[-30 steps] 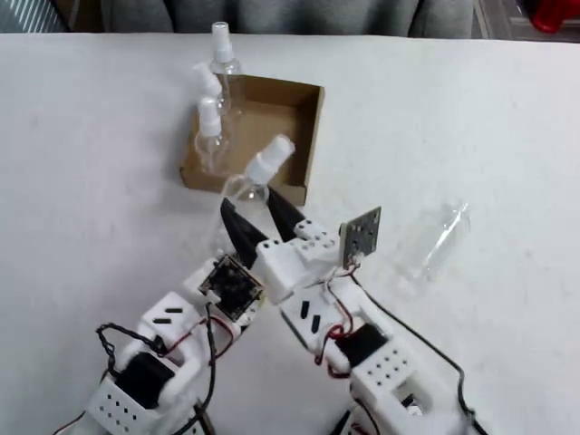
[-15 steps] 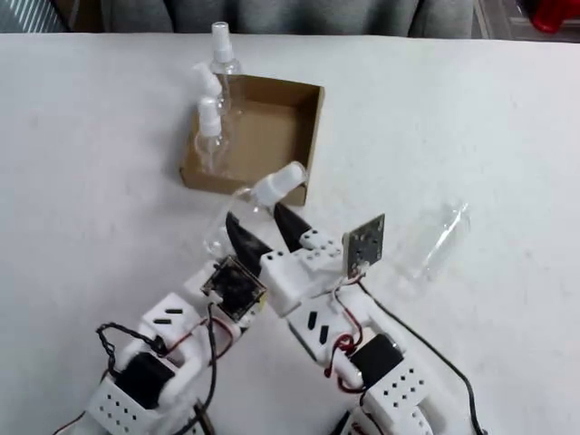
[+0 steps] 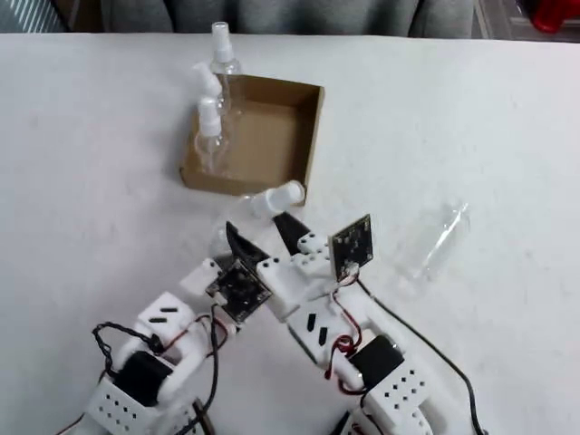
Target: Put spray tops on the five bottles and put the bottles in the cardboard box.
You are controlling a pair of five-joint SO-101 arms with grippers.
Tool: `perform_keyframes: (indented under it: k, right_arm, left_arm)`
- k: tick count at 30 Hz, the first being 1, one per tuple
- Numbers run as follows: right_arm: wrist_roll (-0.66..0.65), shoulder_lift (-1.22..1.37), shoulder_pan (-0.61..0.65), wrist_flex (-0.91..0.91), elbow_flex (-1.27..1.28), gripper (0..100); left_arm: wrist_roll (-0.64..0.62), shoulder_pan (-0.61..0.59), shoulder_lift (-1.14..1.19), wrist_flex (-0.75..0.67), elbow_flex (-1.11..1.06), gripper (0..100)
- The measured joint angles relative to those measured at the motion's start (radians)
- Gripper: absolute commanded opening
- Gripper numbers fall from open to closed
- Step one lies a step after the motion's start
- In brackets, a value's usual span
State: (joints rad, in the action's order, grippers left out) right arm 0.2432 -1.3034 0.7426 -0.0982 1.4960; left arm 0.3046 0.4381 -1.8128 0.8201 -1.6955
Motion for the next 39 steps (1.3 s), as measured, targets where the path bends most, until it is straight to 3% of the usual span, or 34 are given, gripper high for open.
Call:
perform_keyframes:
  k: [7, 15, 19, 24, 29, 39]
  right_arm:
    - [-0.008, 0.0, -0.017, -0.005, 0.0, 1.5]
    - [-0.008, 0.002, -0.141, 0.066, 0.002, 1.5]
    - [-0.012, 0.002, -0.17, 0.089, 0.002, 1.5]
    - [-0.014, 0.009, -0.184, 0.089, -0.012, 1.5]
    - [-0.017, 0.153, -0.212, 0.095, -0.15, 1.5]
    - [-0.017, 0.628, -0.281, 0.097, -0.479, 1.5]
  left_arm:
    - [0.0, -0.017, 0.0, -0.002, 0.0, 2]
    - [0.006, -0.064, 0.0, 0.04, 0.0, 2]
    - [0.008, -0.184, 0.0, 0.054, 0.0, 2]
    - [0.008, -0.431, 0.0, 0.141, 0.0, 2]
    - [0.008, -0.554, 0.0, 0.158, 0.0, 2]
    - [0.008, -0.572, 0.0, 0.16, 0.0, 2]
